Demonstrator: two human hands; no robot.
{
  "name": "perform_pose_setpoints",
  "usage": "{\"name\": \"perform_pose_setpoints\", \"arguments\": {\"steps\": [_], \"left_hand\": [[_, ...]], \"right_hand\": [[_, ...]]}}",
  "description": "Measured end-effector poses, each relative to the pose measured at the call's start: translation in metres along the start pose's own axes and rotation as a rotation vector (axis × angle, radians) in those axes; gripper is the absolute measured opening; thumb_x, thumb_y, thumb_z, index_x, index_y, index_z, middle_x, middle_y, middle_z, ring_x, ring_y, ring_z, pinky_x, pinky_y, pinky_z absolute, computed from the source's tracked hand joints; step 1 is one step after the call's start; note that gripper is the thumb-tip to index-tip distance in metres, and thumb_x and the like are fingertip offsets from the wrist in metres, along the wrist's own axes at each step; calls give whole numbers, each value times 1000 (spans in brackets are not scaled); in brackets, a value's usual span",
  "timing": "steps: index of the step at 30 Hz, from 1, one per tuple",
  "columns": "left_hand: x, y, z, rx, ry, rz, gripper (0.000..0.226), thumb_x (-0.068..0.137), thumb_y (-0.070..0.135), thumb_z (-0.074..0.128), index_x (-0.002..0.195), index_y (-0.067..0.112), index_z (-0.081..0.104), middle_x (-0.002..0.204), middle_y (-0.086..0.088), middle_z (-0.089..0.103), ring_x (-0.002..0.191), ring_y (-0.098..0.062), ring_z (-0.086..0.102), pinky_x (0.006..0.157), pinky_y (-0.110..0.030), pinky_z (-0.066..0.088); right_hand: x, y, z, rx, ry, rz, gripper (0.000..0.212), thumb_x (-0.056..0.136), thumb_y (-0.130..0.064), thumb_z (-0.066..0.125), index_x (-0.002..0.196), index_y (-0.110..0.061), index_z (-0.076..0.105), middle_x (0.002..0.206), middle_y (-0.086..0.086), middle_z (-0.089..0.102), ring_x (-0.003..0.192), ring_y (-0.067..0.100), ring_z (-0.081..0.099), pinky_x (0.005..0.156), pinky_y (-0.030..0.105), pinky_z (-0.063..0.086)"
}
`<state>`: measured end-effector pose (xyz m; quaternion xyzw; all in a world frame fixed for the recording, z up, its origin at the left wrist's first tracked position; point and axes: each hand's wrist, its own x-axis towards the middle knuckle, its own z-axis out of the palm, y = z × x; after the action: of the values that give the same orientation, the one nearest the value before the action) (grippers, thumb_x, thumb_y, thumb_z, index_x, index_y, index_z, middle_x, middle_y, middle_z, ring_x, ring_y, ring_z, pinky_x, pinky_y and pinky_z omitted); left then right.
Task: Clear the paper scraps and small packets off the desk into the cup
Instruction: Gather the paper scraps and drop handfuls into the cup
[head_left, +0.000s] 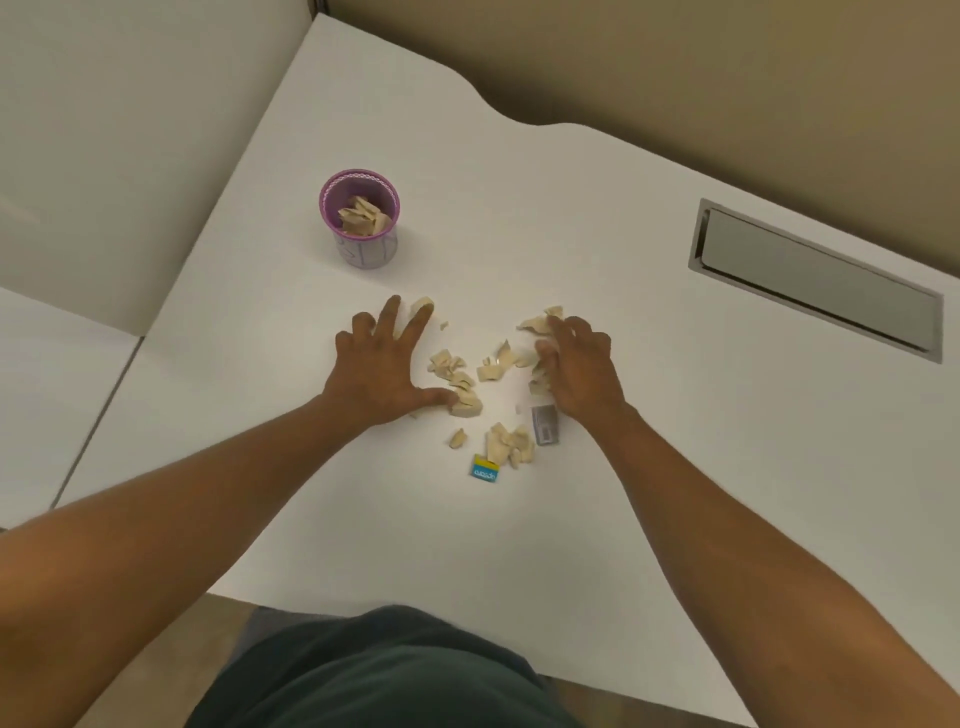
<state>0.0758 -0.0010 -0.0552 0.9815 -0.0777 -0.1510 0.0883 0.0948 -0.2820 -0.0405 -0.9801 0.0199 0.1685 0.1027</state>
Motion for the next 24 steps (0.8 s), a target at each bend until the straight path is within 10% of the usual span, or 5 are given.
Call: {"name": "perform_pose_setpoints", "arguments": {"steps": [9,16,24], "left_hand": [[-9,56,-3,81,-109,160,111,67,77,70,157,39,20,166,-5,18,139,-39,32,96,-51,48],[-8,57,-8,145,-174,191,83,82,56,68,154,39,31,166,-3,19,132,-41,38,85,-45,52],[-1,47,-5,39,-82,265,23,89,8,58,103,11,76,116,-12,61,95,-33,57,69,-45,56]], "right_hand": [[-27,-21,4,168,63,-195,41,104,-31,45,144,-23,44,152,6,39,130,37,42,103,47,45],[-24,-32,1,-104,-273,-192,126,54,-85,69,154,-46,4,165,-2,2,138,36,23,102,52,43],[-48,-42,29,21,-94,-191,52,92,-16,65,141,-28,48,147,5,38,119,30,41,81,37,50]]}}
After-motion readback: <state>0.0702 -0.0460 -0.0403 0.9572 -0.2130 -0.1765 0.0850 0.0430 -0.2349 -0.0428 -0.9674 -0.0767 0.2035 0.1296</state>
